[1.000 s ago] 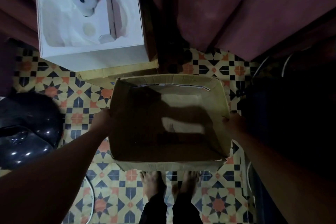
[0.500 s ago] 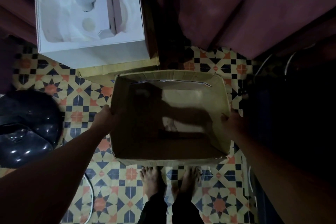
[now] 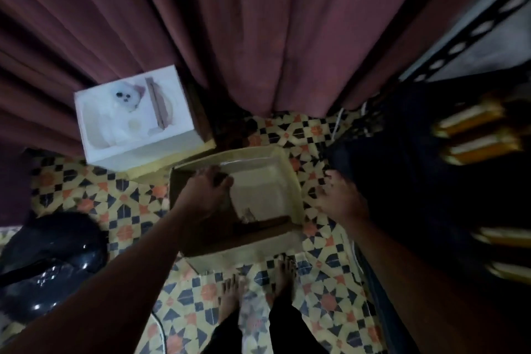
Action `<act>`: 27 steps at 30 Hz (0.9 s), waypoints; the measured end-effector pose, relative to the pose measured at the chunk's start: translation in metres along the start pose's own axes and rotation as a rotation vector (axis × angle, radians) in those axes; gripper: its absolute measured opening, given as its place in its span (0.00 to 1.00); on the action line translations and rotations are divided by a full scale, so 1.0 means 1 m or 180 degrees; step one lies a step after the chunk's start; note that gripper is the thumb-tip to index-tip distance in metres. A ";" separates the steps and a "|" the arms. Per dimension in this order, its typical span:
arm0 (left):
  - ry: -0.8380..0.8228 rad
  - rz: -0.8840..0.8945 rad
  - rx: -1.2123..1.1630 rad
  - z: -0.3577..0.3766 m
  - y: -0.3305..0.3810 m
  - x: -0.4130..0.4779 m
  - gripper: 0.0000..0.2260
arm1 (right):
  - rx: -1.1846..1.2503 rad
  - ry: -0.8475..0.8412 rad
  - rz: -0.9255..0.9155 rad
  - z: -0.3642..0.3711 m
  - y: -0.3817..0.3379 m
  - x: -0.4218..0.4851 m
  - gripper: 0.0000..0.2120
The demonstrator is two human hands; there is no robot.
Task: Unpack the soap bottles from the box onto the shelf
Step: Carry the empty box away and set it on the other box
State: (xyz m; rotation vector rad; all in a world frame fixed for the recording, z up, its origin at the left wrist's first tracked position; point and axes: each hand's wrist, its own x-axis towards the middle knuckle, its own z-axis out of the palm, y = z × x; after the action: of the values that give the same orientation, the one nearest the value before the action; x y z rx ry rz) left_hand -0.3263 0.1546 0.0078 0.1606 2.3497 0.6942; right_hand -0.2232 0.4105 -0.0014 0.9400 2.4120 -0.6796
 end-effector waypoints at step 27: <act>-0.3197 0.4608 0.2938 0.272 0.301 -0.584 0.18 | 0.2540 0.2812 0.3728 0.022 0.266 -0.678 0.21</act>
State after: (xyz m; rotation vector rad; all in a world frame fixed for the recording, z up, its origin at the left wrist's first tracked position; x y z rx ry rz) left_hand 0.2743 0.3610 0.3276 2.1139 1.0595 -0.0674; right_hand 0.4197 0.2400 0.2970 3.0807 1.4760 -0.7939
